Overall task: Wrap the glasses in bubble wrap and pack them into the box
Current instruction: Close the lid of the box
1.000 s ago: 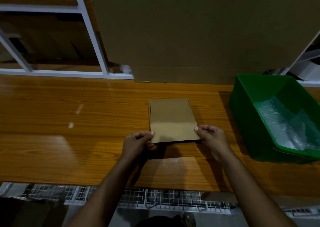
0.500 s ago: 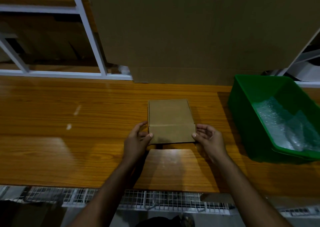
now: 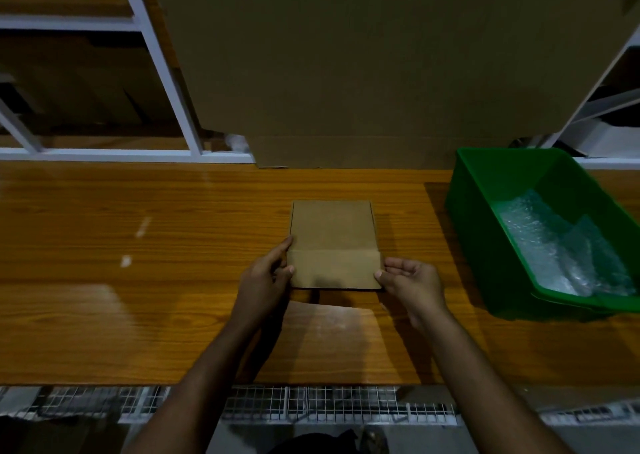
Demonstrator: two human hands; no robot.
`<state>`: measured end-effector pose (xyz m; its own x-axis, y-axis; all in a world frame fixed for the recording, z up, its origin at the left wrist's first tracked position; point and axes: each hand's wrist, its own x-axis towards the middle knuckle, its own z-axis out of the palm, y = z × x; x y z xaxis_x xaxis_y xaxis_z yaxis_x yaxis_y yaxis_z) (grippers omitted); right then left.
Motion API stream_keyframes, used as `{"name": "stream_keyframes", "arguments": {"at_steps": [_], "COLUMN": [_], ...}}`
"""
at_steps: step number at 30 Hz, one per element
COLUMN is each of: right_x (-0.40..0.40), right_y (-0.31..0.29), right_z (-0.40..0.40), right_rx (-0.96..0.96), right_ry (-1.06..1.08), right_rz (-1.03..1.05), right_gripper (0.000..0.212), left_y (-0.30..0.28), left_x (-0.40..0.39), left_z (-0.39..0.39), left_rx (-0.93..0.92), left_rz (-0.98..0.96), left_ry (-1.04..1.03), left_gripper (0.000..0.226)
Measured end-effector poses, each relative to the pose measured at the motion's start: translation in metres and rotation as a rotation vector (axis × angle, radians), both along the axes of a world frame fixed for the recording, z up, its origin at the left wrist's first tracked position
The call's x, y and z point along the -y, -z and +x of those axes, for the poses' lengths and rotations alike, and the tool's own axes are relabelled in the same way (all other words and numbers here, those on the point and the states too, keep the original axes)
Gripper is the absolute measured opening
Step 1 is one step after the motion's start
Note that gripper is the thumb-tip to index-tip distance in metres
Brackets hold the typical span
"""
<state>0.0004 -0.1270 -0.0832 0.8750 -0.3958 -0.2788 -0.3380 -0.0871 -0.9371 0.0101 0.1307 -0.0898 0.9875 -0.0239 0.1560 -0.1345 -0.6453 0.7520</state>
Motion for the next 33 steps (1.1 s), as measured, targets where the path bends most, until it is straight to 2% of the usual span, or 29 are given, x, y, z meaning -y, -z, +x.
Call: {"name": "stream_keyframes", "arguments": {"at_steps": [6, 14, 20, 22, 25, 27, 30, 33], "right_x": [-0.007, -0.017, -0.019, -0.019, -0.02, -0.019, -0.016, -0.01], "right_y": [0.002, 0.003, 0.004, 0.006, 0.015, 0.018, 0.014, 0.011], "right_z": [-0.006, -0.014, -0.018, -0.018, -0.019, -0.016, -0.016, -0.018], "right_rx": [-0.001, 0.078, 0.091, 0.099, 0.095, 0.087, 0.086, 0.103], "right_ry": [0.003, -0.088, -0.174, -0.14, 0.021, 0.043, -0.085, -0.253], "right_rz": [0.002, -0.186, -0.25, -0.224, -0.047, 0.031, 0.069, -0.065], "right_gripper": [0.03, 0.031, 0.034, 0.034, 0.036, 0.037, 0.041, 0.046], "left_y": [-0.003, -0.007, -0.015, -0.017, -0.017, -0.015, -0.011, -0.007], "left_x": [-0.001, -0.001, 0.0, 0.001, 0.001, 0.001, 0.001, 0.003], "left_z": [0.002, 0.002, 0.001, 0.0, 0.0, 0.001, 0.003, 0.007], "left_rx": [-0.047, -0.111, -0.16, -0.165, -0.162, -0.158, -0.175, -0.181], "left_rz": [-0.007, -0.05, -0.123, -0.144, -0.169, -0.186, -0.204, -0.217], "left_ry": [0.025, 0.041, 0.061, 0.066, 0.072, 0.071, 0.068, 0.076], "left_gripper": [0.06, 0.059, 0.059, 0.059, 0.059, 0.059, 0.059, 0.06]}}
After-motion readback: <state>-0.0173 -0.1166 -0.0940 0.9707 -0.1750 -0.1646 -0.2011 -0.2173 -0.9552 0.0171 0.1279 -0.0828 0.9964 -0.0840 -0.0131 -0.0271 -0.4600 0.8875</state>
